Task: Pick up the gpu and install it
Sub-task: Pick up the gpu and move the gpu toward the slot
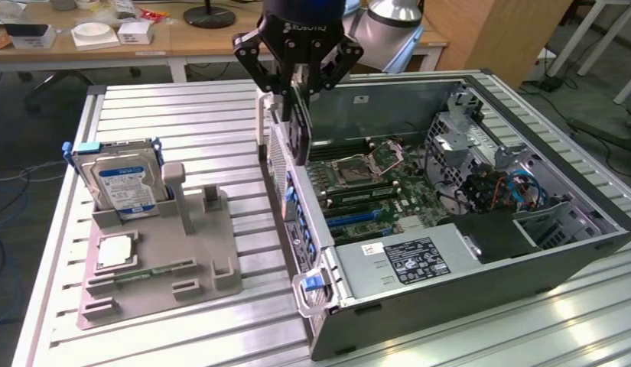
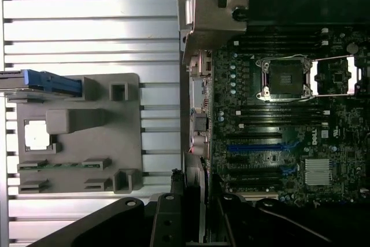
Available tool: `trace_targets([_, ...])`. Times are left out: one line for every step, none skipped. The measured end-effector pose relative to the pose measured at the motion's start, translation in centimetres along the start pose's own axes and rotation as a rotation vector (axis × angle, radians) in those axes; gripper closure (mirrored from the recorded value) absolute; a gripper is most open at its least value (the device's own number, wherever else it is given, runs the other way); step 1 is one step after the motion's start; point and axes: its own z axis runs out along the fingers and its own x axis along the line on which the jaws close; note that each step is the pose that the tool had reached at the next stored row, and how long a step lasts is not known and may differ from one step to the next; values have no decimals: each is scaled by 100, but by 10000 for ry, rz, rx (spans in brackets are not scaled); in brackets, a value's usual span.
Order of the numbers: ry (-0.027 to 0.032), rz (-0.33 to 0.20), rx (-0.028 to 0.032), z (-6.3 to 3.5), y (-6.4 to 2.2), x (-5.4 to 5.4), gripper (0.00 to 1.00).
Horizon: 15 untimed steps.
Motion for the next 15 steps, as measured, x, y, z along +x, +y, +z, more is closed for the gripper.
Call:
trace_targets([1, 0, 1, 0, 0, -8, 73])
trace_targets([2, 0, 0, 0, 1, -17, 73])
trace_targets([2, 0, -1, 0, 1, -25, 73])
trace_targets([3, 0, 0, 0, 1, -32, 73])
trace_targets([4, 0, 1, -1, 1, -39, 73])
trace_targets([4, 0, 0, 0, 1, -46, 73])
trace_targets([5, 0, 0, 0, 2, -53, 73])
trace_targets([6, 0, 1, -1, 2, -59, 73])
trace_targets([6, 0, 0, -1, 2, -64, 73])
trace_targets([6, 0, 0, 0, 2, -70, 73])
trace_targets([7, 0, 0, -1, 3, -76, 73])
trace_targets([7, 0, 1, -1, 3, -84, 73])
trace_targets([8, 0, 0, 0, 3, -93, 73])
trace_targets([10, 0, 1, -1, 4, -103, 73])
trace_targets([12, 0, 0, -1, 4, -113, 73])
